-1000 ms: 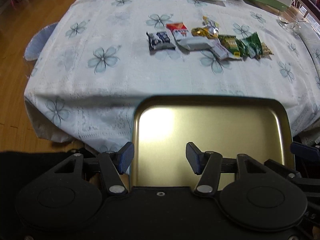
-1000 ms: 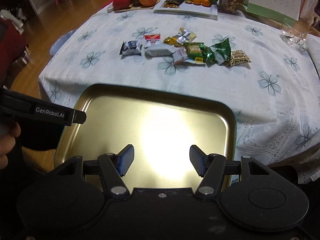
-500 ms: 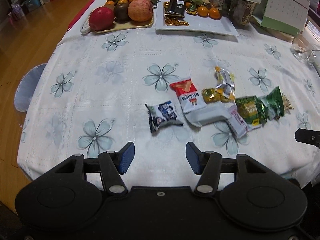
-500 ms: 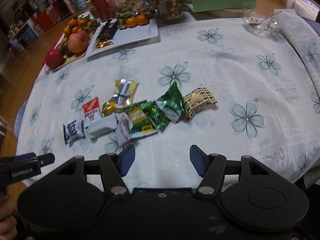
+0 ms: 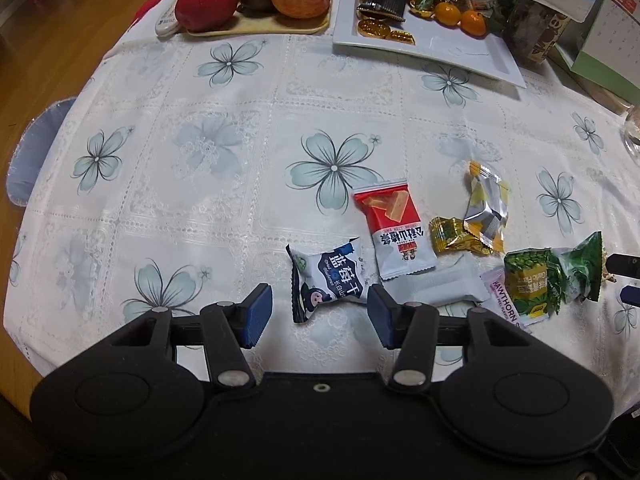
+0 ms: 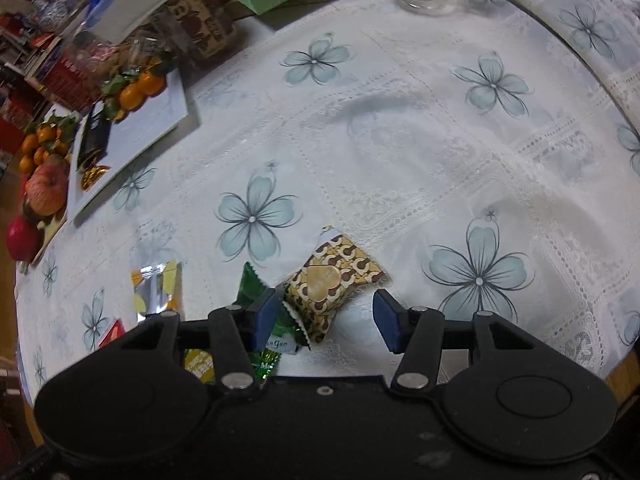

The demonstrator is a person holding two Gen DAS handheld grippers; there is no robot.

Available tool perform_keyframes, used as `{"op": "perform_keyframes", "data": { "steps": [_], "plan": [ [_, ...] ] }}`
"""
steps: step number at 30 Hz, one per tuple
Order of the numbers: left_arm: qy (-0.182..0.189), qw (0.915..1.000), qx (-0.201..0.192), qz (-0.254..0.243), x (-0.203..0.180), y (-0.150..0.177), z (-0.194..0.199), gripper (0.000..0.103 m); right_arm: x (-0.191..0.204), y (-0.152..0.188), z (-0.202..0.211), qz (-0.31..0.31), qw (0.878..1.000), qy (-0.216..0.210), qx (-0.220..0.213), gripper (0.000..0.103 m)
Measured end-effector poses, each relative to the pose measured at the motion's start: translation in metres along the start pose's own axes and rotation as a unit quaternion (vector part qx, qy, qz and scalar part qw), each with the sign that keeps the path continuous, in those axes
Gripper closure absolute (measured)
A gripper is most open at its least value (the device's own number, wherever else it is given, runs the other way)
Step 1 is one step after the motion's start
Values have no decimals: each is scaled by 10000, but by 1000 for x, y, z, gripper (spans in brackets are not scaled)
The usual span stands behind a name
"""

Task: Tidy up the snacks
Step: 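Grasp the blue-white packet with the left tool while the right grasps the brown heart-print packet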

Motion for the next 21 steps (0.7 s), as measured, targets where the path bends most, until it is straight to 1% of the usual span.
{"op": "perform_keyframes", "data": {
  "steps": [2,4,10,12,14,16,19,21],
  "plan": [
    [-4,10000,79,42,-1,2,-4,46,-2,-1,-9,-158,9998,35,92,49],
    [32,9998,168,106,-2,4,-7,46,0,-4,-13,-252,9996,31,80,49],
    [47,9987,349,379,4,5,-14,46,8,-13,-27,-302,9994,107,87,49],
    [70,9982,402,440,6,6,-16,46,17,-14,-30,-308,9993,-159,107,55],
    [71,9979,431,477,7,6,-17,46,27,-15,-31,-252,9985,-470,112,57],
    [61,9977,442,512,8,6,-18,46,33,-19,-29,-202,9980,-591,60,57],
    [66,9975,455,536,8,7,-18,46,30,-22,-24,-154,9991,-388,-80,57],
    [52,9976,435,541,9,7,-18,46,28,-22,-26,1,9998,-161,-142,57]
  ]
}}
Point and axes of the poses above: each gripper's, at about its wrist camera, not at the fingertips, and z roughly against the way its jaws point, x to its left, y to its underside, the point moved 10 cm from there along -z, roughly the way its jaws point, and after that the axes turned 8 degrees about -x, right-handed, at the moved point
